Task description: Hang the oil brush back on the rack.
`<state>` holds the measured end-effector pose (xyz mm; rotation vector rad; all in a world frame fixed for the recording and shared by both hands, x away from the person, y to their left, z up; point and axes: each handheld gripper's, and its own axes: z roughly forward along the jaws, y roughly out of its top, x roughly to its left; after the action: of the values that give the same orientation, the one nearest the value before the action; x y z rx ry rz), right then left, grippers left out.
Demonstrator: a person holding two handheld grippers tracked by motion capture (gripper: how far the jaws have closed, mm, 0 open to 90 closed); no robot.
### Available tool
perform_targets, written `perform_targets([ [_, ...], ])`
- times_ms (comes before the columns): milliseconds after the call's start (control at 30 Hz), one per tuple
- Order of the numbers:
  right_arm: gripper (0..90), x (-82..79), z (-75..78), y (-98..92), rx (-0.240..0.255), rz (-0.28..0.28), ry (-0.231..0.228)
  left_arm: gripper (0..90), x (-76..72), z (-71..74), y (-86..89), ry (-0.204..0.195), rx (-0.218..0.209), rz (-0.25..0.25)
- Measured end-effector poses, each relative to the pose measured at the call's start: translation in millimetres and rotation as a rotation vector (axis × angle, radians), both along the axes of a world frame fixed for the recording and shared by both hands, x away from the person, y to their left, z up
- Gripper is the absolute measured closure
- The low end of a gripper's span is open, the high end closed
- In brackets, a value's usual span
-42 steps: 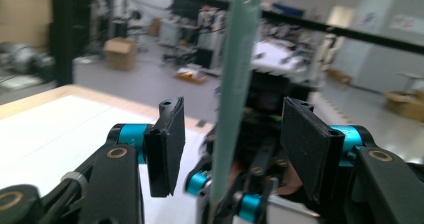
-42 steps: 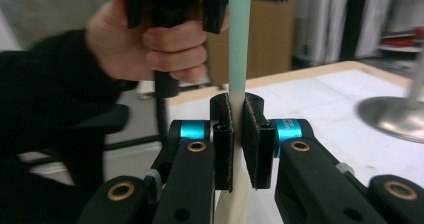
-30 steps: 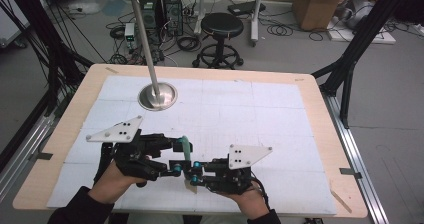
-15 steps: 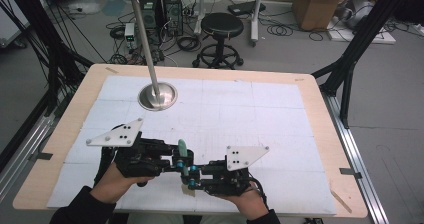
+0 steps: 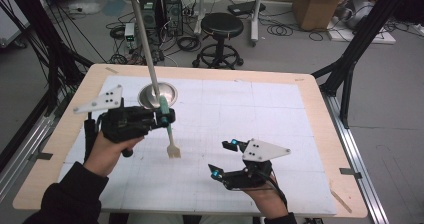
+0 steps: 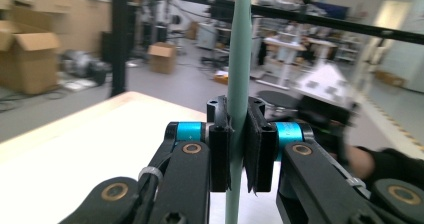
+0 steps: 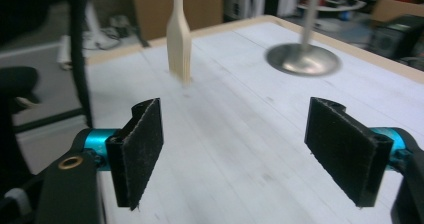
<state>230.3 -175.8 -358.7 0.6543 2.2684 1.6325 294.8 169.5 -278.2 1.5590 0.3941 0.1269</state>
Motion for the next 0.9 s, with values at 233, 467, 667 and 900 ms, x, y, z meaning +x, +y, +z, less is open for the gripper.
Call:
perform_targets([
  [233, 20.2, -5.7, -3.2, -30.5, -0.006, -0.108, -0.022, 82.1, 29.6, 15.5, 11.3, 0.003, 0.036, 0.075],
  [467, 20.1, -7.7, -2.2, -48.5, 0.023, -0.197, -0.044, 82.1, 70.5, 40.4, 21.0, 0.021, 0.042, 0.148],
  [667, 20.1, -7.8, -4.3, -54.8, 0.034, -0.216, -0.047, 82.1, 103.7, 63.3, 34.5, 0.023, 0.005, 0.206],
  [900, 20.1, -8.0, -4.5, -57.6, 0.035, -0.229, -0.052, 82.1, 124.8, 79.3, 41.3, 0.02, 0.029, 0.225],
])
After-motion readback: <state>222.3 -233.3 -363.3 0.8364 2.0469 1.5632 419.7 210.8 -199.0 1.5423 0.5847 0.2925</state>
